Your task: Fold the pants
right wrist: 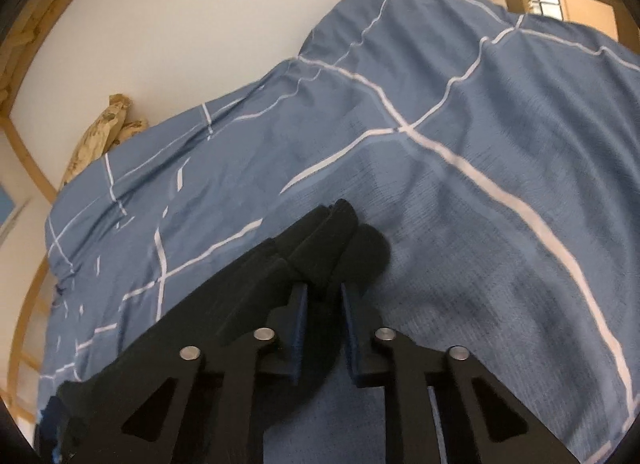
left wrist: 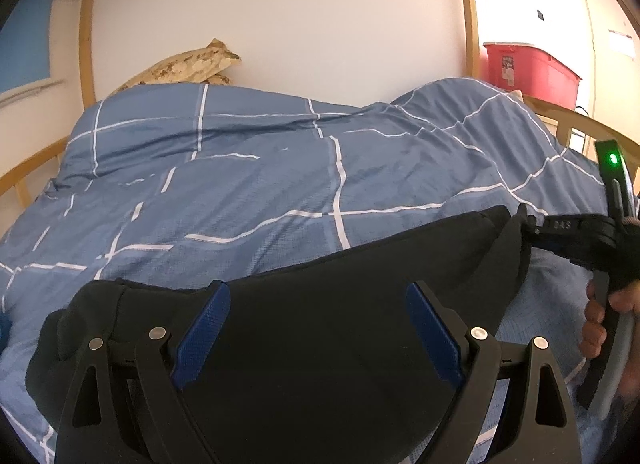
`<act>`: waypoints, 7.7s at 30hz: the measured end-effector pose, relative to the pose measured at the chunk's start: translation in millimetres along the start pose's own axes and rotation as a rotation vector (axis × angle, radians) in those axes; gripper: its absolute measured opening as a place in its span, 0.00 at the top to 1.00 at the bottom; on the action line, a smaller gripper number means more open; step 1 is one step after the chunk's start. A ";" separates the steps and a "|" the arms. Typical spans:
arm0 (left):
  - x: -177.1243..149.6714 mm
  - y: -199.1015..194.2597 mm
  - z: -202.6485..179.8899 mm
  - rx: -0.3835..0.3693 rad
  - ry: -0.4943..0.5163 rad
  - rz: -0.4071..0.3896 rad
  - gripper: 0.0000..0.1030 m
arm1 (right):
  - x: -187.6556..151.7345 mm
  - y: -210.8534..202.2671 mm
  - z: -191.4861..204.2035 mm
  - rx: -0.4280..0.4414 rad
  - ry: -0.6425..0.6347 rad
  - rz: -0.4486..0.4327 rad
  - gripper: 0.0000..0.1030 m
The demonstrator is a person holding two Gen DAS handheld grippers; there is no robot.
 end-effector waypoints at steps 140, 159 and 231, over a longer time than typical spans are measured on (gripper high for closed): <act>-33.5 4.1 258.8 -0.407 -0.092 0.294 0.86 | -174.9 26.4 287.8 -0.059 -0.368 -0.018 0.33; -35.8 -50.1 256.5 -0.062 -0.084 0.171 0.29 | -164.7 -5.7 291.2 0.026 -0.357 -0.061 0.33; -54.1 47.0 37.7 0.079 0.027 0.317 0.90 | -25.5 -53.3 9.2 0.003 0.029 -0.259 0.82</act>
Point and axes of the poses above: each gripper's, at about its wrist camera, not at the fingertips, and y roughly the way its jaws point, z to its left, x to its top, the point moved 6 cm from there along y, roughly the way its jaws point, and after that the axes turned 15 degrees about z, right-handed, at the moved point
